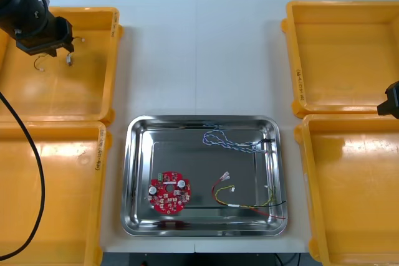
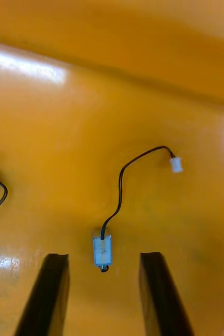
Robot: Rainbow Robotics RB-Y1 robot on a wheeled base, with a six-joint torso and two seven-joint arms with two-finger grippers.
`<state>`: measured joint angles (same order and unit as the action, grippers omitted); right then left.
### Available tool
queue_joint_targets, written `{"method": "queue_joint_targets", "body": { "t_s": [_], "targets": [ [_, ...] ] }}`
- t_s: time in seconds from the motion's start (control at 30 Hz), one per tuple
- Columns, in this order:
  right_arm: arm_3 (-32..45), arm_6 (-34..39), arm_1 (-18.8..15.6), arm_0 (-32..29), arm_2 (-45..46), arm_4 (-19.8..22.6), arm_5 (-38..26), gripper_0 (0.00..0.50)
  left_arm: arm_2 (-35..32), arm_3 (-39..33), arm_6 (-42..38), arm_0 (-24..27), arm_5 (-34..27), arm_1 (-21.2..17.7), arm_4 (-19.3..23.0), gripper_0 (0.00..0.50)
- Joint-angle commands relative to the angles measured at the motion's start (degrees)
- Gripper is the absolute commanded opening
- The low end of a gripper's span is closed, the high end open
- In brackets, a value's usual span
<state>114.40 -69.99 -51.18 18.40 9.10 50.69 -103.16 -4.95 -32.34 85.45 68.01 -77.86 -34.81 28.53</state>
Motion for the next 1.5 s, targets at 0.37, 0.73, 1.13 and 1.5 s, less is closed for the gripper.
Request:
{"method": "queue_joint_targets", "body": {
  "t_s": [0.37, 0.73, 1.13, 1.5],
  "targets": [
    [1.3, -1.4, -2.3, -0.2, 1.8, 0.0, 0.1, 0.5, -5.1, -13.5, -8.3, 0.0, -13.2, -2.8, 0.4, 0.5],
    [1.3, -1.4, -2.3, -0.2, 1.8, 0.0, 0.1, 0.5, -4.2, -36.9, -13.3, -5.6, -29.9, -2.7, 9.0, 0.5],
    [1.3, -1.4, -2.3, -0.2, 1.8, 0.0, 0.1, 0.5, -8.9, -67.5, -13.1, -24.2, -32.1, -2.3, 23.4, 0.5],
    [1.3, -1.4, -2.3, -0.2, 1.8, 0.0, 0.1, 0.5, -11.5, -82.8, -12.1, -36.3, -32.1, -2.2, 28.9, 0.5]
  ]
}}
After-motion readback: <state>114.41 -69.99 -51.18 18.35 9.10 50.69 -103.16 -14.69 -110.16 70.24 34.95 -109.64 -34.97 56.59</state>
